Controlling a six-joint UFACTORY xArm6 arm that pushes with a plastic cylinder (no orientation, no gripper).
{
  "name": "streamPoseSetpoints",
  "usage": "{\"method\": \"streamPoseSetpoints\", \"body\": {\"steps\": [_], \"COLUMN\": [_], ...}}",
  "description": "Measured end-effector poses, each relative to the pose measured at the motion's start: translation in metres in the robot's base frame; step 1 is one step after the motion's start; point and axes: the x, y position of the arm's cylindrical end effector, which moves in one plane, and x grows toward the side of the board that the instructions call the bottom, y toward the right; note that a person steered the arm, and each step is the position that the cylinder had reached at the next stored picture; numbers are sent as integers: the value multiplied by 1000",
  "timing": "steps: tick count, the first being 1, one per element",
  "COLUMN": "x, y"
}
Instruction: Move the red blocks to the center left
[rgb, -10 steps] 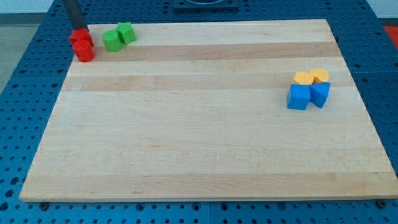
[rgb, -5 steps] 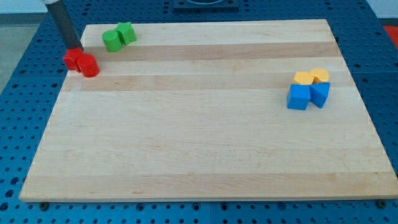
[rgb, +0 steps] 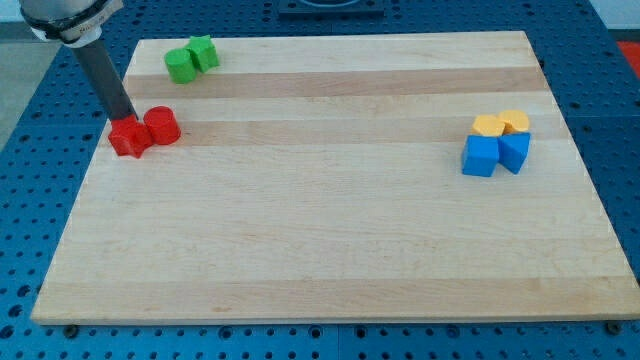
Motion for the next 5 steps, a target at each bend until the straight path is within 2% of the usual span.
{"method": "streamPoseSetpoints", "body": {"steps": [2,4,5], "x": [-29,-27,-13], "y": [20,79,71]}}
